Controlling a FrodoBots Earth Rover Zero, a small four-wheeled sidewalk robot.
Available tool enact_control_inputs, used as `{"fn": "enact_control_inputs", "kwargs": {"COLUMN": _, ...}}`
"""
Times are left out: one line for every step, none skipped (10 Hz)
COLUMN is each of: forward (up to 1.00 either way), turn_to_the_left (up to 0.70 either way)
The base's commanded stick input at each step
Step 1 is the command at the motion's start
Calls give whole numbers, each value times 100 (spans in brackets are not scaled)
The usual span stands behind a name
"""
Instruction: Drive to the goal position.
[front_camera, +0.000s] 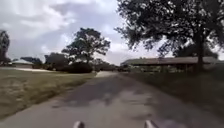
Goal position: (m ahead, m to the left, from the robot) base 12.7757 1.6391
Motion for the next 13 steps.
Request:
{"fn": "enact_control_inputs", "kwargs": {"forward": 85, "turn_to_the_left": 0}}
{"fn": "enact_control_inputs", "kwargs": {"forward": 85, "turn_to_the_left": 0}}
{"fn": "enact_control_inputs", "kwargs": {"forward": 85, "turn_to_the_left": 0}}
{"fn": "enact_control_inputs", "kwargs": {"forward": 85, "turn_to_the_left": 0}}
{"fn": "enact_control_inputs", "kwargs": {"forward": 85, "turn_to_the_left": 0}}
{"fn": "enact_control_inputs", "kwargs": {"forward": 85, "turn_to_the_left": 0}}
{"fn": "enact_control_inputs", "kwargs": {"forward": 85, "turn_to_the_left": 0}}
{"fn": "enact_control_inputs", "kwargs": {"forward": 85, "turn_to_the_left": 0}}
{"fn": "enact_control_inputs", "kwargs": {"forward": 85, "turn_to_the_left": 0}}
{"fn": "enact_control_inputs", "kwargs": {"forward": 85, "turn_to_the_left": 0}}
{"fn": "enact_control_inputs", "kwargs": {"forward": 85, "turn_to_the_left": 0}}
{"fn": "enact_control_inputs", "kwargs": {"forward": 85, "turn_to_the_left": 0}}
{"fn": "enact_control_inputs", "kwargs": {"forward": 85, "turn_to_the_left": 0}}
